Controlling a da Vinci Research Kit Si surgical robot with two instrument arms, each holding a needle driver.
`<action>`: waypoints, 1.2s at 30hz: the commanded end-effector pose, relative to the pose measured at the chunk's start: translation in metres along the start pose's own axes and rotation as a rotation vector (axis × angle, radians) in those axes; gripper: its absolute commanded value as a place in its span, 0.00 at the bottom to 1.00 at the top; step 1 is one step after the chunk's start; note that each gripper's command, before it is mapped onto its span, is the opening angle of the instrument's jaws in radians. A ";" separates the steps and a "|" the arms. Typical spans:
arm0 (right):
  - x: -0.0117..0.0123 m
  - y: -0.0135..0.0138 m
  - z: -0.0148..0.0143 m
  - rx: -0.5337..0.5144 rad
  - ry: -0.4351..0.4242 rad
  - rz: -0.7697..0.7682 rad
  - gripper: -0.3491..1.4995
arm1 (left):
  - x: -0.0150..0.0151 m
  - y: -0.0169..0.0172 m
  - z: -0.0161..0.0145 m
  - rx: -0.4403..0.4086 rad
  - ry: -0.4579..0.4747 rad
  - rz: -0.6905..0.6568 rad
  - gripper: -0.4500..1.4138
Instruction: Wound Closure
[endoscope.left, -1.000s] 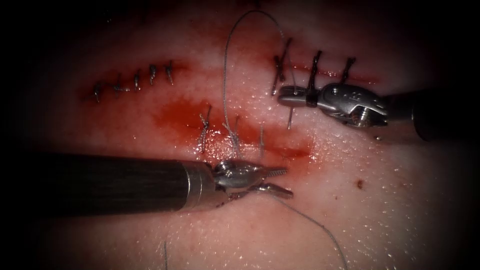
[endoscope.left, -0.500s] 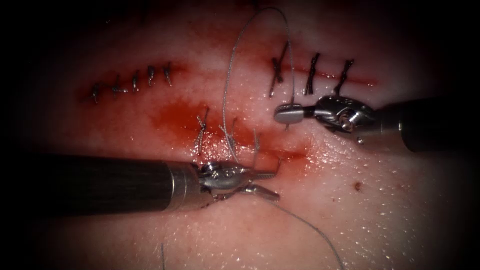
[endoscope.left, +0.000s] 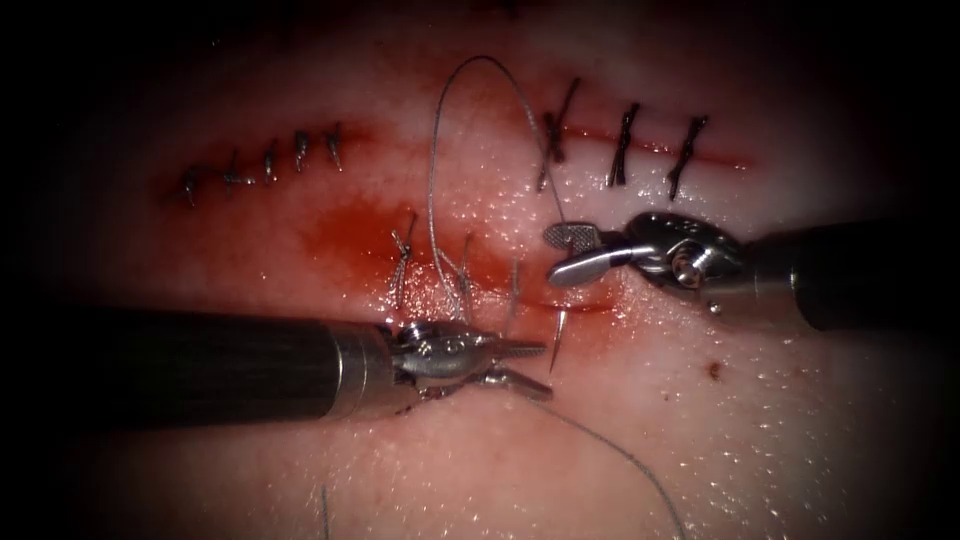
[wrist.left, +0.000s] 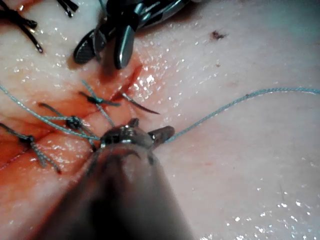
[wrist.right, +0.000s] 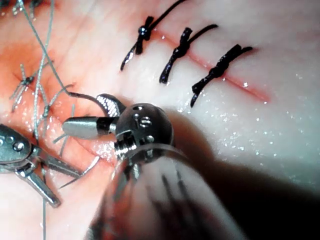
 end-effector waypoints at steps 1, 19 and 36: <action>0.0005 0.0009 0.0002 -0.057 0.030 -0.139 0.98 | -0.0003 0.0005 0.0010 -0.003 -0.003 -0.001 0.48; 0.0022 -0.0022 -0.0007 -0.188 0.031 -0.430 0.00 | -0.0003 0.0006 0.0009 -0.004 -0.006 -0.002 0.48; -0.0019 -0.0034 -0.0005 -0.001 -0.163 0.172 0.00 | -0.0003 0.0005 0.0006 -0.008 -0.007 0.018 0.48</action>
